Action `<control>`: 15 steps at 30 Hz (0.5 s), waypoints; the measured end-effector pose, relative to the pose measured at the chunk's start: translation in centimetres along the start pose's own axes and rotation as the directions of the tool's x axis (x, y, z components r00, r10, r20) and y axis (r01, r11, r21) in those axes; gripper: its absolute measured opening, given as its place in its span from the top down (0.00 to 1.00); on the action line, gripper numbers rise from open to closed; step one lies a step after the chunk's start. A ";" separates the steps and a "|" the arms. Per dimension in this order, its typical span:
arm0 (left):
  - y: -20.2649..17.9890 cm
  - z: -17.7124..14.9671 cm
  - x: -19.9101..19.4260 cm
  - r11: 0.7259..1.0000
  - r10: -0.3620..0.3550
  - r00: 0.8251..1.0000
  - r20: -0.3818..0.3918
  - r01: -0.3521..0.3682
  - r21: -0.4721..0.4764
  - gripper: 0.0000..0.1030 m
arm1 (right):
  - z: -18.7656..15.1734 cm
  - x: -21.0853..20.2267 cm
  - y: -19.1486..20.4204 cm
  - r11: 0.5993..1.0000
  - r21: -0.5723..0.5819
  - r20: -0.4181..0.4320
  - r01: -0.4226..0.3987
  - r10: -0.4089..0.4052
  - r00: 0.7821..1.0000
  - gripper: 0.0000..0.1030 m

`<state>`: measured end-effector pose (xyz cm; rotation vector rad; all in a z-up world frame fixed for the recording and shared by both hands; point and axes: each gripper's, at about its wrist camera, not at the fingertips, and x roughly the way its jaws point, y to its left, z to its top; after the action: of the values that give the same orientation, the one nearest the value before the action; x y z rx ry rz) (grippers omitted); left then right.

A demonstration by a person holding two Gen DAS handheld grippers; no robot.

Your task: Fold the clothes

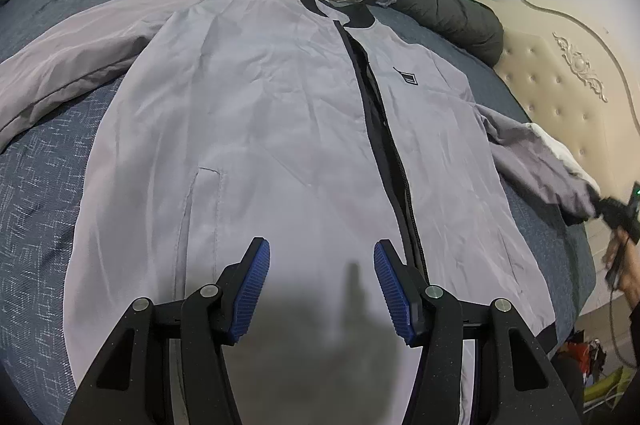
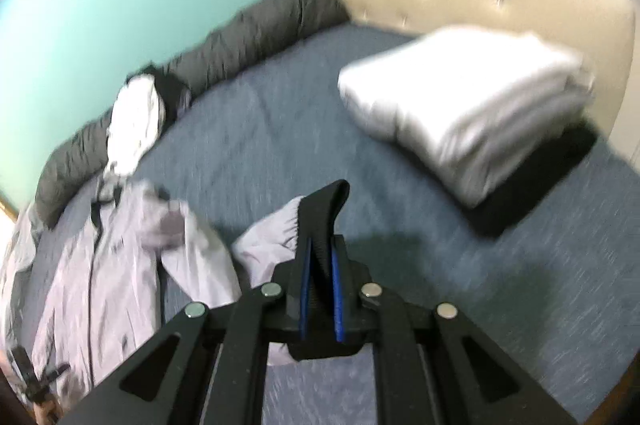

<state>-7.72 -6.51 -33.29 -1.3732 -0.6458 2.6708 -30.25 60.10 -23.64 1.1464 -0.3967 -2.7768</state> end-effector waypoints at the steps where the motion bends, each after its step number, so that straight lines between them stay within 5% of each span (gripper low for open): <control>1: 0.0 0.0 0.0 1.000 0.000 1.000 0.000 0.000 0.000 0.43 | 1.2 -0.9 -0.2 1.000 -0.001 0.031 0.002 -0.002 1.000 0.91; 9: 0.0 -0.2 0.0 1.000 0.005 1.000 0.001 -0.005 0.000 0.43 | 7.5 -4.7 -0.1 0.996 -0.039 0.208 0.078 -0.068 0.976 0.92; 15: 0.1 -0.2 0.0 1.000 0.012 1.000 -0.005 -0.012 0.005 0.43 | 9.4 -2.5 0.4 0.993 -0.070 0.179 0.099 -0.085 0.980 0.92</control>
<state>-7.61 -6.52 -33.43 -1.3868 -0.6319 2.6756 -35.06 62.06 -15.43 0.9289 -0.2536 -2.9561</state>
